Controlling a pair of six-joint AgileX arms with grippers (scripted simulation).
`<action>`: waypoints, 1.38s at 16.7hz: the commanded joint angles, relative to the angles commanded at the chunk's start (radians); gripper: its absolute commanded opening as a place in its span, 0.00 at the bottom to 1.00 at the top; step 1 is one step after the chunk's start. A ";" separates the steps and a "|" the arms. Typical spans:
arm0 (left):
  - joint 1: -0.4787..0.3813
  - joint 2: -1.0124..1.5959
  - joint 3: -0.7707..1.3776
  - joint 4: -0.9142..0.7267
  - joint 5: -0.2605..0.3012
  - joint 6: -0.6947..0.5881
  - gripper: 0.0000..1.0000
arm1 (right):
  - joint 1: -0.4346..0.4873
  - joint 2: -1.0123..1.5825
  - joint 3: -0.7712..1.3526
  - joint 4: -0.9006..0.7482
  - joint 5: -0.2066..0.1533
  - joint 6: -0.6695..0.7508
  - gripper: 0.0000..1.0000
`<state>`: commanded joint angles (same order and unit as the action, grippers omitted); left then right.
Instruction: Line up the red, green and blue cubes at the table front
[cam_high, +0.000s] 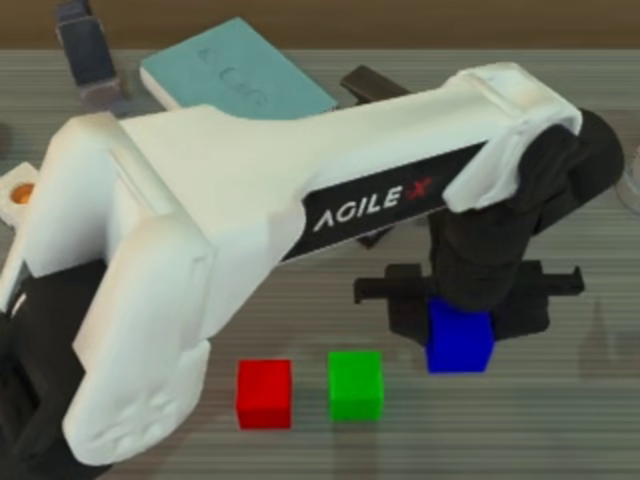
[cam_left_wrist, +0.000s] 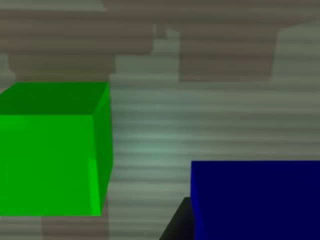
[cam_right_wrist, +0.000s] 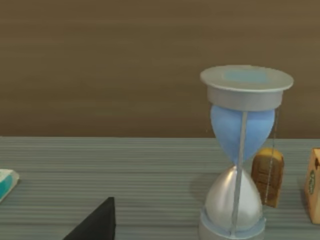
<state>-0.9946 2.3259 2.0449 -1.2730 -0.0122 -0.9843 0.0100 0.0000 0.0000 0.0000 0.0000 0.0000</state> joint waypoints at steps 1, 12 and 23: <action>0.000 0.000 0.000 0.000 0.000 0.000 0.00 | 0.000 0.000 0.000 0.000 0.000 0.000 1.00; -0.002 0.049 -0.196 0.245 0.001 -0.001 0.00 | 0.000 0.000 0.000 0.000 0.000 0.000 1.00; -0.002 0.049 -0.196 0.245 0.001 -0.001 0.60 | 0.000 0.000 0.000 0.000 0.000 0.000 1.00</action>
<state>-0.9962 2.3745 1.8488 -1.0284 -0.0116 -0.9854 0.0100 0.0000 0.0000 0.0000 0.0000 0.0000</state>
